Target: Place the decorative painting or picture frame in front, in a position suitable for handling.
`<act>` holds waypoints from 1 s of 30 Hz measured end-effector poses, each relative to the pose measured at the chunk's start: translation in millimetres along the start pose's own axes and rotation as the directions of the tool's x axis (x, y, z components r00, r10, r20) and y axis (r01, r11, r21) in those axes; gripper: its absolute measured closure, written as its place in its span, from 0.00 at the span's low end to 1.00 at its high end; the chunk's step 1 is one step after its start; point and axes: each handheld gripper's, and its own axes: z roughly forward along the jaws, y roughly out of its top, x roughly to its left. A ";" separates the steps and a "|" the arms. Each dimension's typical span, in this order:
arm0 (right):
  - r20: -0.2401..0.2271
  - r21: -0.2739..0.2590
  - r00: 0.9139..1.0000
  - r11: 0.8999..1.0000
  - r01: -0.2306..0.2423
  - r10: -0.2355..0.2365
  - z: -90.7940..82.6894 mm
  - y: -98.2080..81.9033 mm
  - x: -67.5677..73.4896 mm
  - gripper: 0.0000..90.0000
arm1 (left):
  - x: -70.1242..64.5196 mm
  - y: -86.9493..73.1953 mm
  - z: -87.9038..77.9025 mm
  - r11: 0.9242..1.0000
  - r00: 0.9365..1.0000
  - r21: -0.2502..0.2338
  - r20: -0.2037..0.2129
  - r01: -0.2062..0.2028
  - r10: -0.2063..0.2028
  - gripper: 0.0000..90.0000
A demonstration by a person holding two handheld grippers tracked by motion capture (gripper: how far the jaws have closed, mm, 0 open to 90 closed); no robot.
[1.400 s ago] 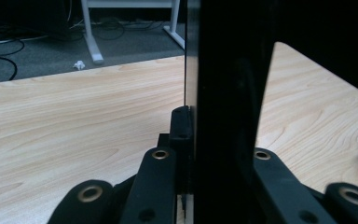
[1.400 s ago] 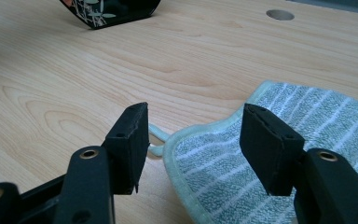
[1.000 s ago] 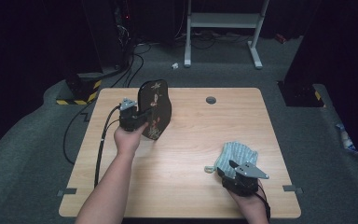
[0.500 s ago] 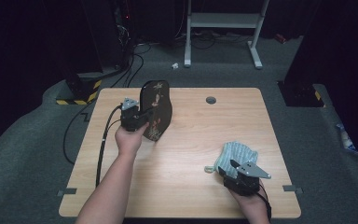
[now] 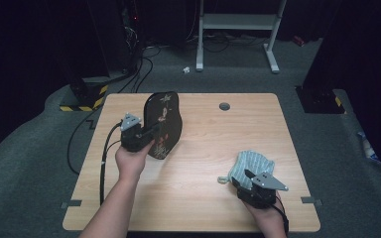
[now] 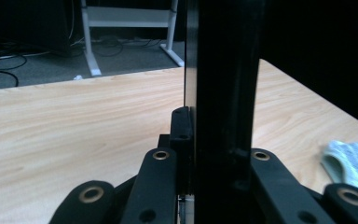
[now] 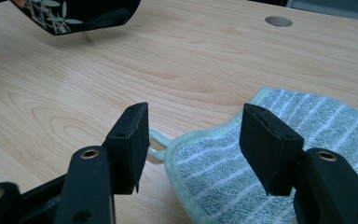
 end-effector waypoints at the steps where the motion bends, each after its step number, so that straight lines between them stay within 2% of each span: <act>1: -0.003 0.002 1.000 1.000 0.003 -0.003 0.2 -0.1 1.1 0.47 | -0.9 -2.6 -4.6 1.000 1.000 -0.002 0.002 0.001 -0.001 0.90; 9: -0.005 -0.002 1.000 1.000 0.008 -0.008 1.7 2.2 4.2 0.47 | -12.1 -22.9 -37.9 1.000 1.000 -0.019 0.029 0.012 -0.012 0.90; 11: -0.004 -0.008 1.000 1.000 0.006 -0.006 1.4 3.7 4.5 0.47 | -16.4 -27.1 -43.1 1.000 0.999 -0.018 0.040 0.014 -0.014 0.90; 14: -0.004 -0.010 1.000 1.000 0.014 -0.014 1.9 4.5 6.0 0.47 | -25.8 -32.5 -49.5 1.000 0.998 -0.014 0.058 -0.003 0.004 0.90; 16: -0.005 -0.006 1.000 1.000 0.013 -0.013 2.3 3.9 6.5 0.47 | -31.1 -36.2 -52.9 1.000 0.997 -0.010 0.074 0.007 -0.007 0.90; 22: 0.001 -0.013 1.000 1.000 0.013 -0.013 0.4 4.2 5.2 0.47 | -45.6 -42.7 -54.3 1.000 0.997 -0.001 0.068 -0.026 0.026 0.90; 30: -0.005 -0.009 1.000 1.000 0.010 -0.010 1.7 3.4 5.8 0.47 | -51.1 -49.8 -49.3 1.000 0.996 0.003 0.083 -0.016 0.016 0.90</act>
